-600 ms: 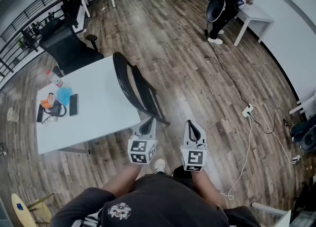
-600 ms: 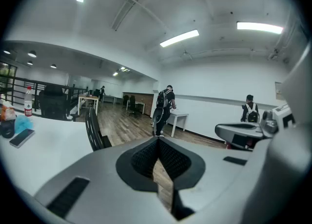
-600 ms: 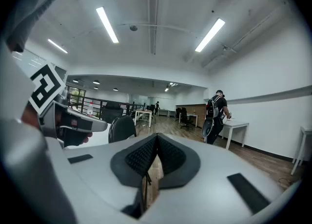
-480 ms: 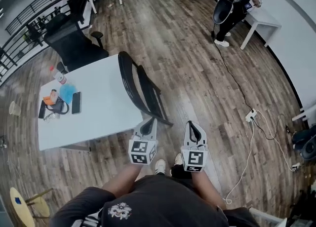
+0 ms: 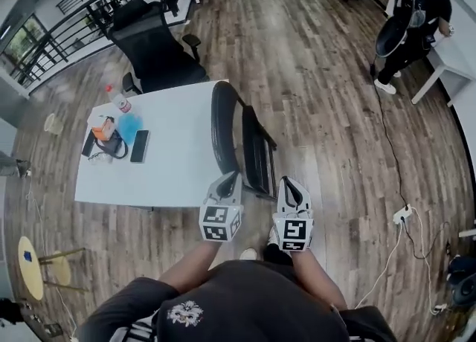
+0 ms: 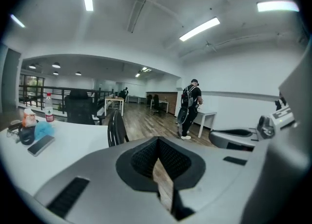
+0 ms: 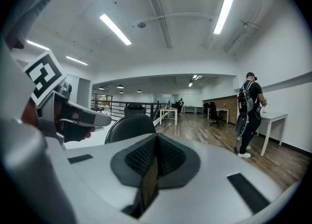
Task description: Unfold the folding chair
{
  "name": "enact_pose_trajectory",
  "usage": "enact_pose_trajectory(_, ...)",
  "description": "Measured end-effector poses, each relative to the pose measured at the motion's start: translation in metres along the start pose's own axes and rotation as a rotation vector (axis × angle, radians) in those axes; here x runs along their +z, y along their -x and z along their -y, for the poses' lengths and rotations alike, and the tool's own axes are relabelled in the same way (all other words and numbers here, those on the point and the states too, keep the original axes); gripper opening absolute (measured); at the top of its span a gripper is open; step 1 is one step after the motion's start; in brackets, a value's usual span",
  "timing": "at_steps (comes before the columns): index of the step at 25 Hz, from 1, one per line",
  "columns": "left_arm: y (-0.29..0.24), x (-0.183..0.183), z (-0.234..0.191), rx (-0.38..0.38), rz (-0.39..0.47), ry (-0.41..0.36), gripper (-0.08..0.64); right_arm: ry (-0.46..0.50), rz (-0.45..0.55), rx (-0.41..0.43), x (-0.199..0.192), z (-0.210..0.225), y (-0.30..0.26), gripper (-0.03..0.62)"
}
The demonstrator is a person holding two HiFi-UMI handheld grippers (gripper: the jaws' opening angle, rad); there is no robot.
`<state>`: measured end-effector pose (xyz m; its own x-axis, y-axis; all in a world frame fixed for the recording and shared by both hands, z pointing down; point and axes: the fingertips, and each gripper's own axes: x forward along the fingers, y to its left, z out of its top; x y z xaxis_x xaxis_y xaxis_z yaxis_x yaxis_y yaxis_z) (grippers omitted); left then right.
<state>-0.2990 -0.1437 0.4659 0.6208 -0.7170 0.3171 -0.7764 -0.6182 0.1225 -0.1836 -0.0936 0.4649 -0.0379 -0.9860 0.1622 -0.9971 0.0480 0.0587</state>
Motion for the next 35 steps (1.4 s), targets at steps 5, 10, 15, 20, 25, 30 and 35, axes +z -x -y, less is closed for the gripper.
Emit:
enact_pose_trajectory(5, -0.022, 0.035, -0.040, 0.136, 0.039, 0.008, 0.005, -0.011, -0.019, 0.096, 0.004, 0.001, -0.060, 0.015)
enact_pose_trajectory(10, -0.031, 0.051, -0.080, 0.218, 0.059, 0.036, 0.006, -0.022, -0.043, 0.150, -0.003, -0.008, -0.105, 0.015)
enact_pose_trajectory(15, -0.050, 0.061, -0.120, 0.278, 0.027, 0.066, 0.006, 0.004, -0.071, 0.166, -0.007, -0.015, -0.149, 0.015)
enact_pose_trajectory(20, -0.078, 0.056, -0.140, 0.232, -0.092, 0.112, 0.130, 0.018, -0.164, 0.170, -0.022, -0.026, -0.199, 0.030)
enact_pose_trajectory(25, -0.107, 0.031, -0.151, 0.205, -0.238, 0.103, 0.223, 0.001, -0.280, 0.159, -0.054, -0.036, -0.242, 0.199)
enact_pose_trajectory(30, -0.126, 0.009, -0.158, 0.173, -0.303, 0.156, 0.227, -0.010, -0.432, 0.180, -0.106, -0.052, -0.275, 0.256)
enact_pose_trajectory(35, -0.145, -0.003, -0.161, 0.138, -0.337, 0.208, 0.227, 0.022, -0.591, 0.193, -0.157, -0.064, -0.299, 0.291)
